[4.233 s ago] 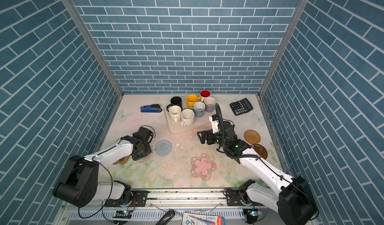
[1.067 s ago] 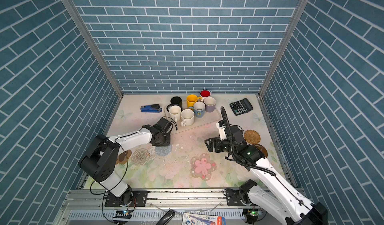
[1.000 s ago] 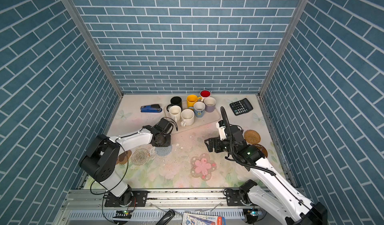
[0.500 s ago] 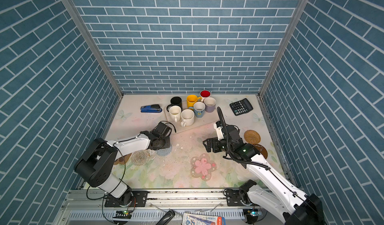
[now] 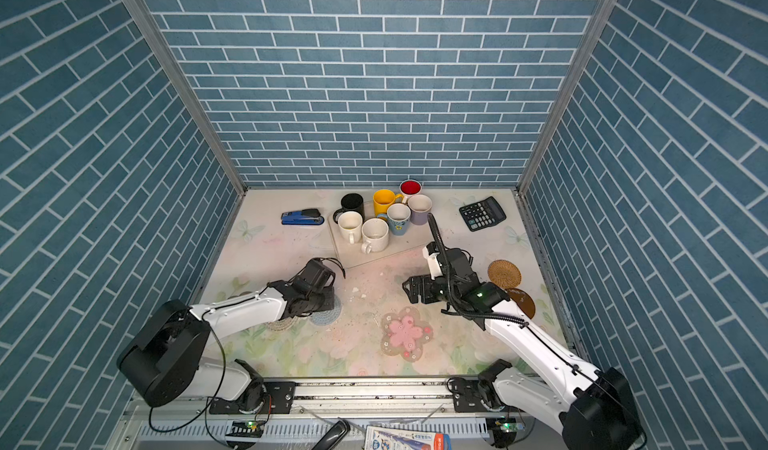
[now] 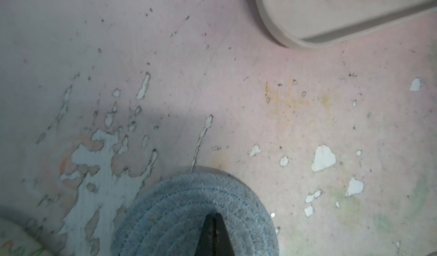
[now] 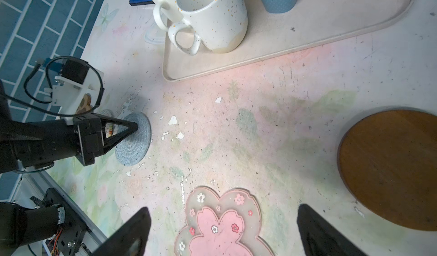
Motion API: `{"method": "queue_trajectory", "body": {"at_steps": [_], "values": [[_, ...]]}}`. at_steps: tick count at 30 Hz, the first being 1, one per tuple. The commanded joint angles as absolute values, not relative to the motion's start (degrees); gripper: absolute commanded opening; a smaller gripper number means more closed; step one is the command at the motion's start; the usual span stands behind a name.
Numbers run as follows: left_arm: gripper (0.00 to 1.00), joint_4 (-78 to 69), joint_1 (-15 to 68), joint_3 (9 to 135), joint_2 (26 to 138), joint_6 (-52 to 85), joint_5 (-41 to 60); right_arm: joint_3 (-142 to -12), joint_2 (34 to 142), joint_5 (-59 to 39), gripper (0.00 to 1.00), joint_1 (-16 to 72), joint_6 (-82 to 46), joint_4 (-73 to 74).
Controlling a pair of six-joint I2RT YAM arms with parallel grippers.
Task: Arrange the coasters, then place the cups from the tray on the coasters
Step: 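Press left gripper on the light blue coaster and slide it toward the multicolour coaster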
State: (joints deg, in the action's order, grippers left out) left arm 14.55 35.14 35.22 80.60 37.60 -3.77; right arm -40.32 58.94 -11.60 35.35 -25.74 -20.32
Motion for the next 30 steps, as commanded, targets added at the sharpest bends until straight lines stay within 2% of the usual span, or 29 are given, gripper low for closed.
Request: {"method": "queue_trajectory", "body": {"at_steps": [1,16,19,26,30], "values": [[0.00,23.25,35.51,31.88,79.86,38.37,-3.52,-41.66,59.40,-12.48,0.97,35.58,-26.80,-20.17],[0.01,25.58,35.54,32.01,76.82,38.78,-4.80,-41.57,60.49,-12.01,0.96,35.56,-27.43,-20.84],[0.11,27.33,35.44,35.42,76.67,38.03,-5.59,-41.88,60.49,-10.33,0.95,35.52,-29.19,-23.16],[0.46,32.68,35.42,45.76,75.38,34.71,-7.81,-41.28,57.57,-7.38,0.95,35.46,-32.02,-30.11],[0.48,33.94,35.55,50.13,73.93,32.65,-6.29,-40.43,56.43,-6.08,0.94,35.09,-34.76,-34.63]]}}
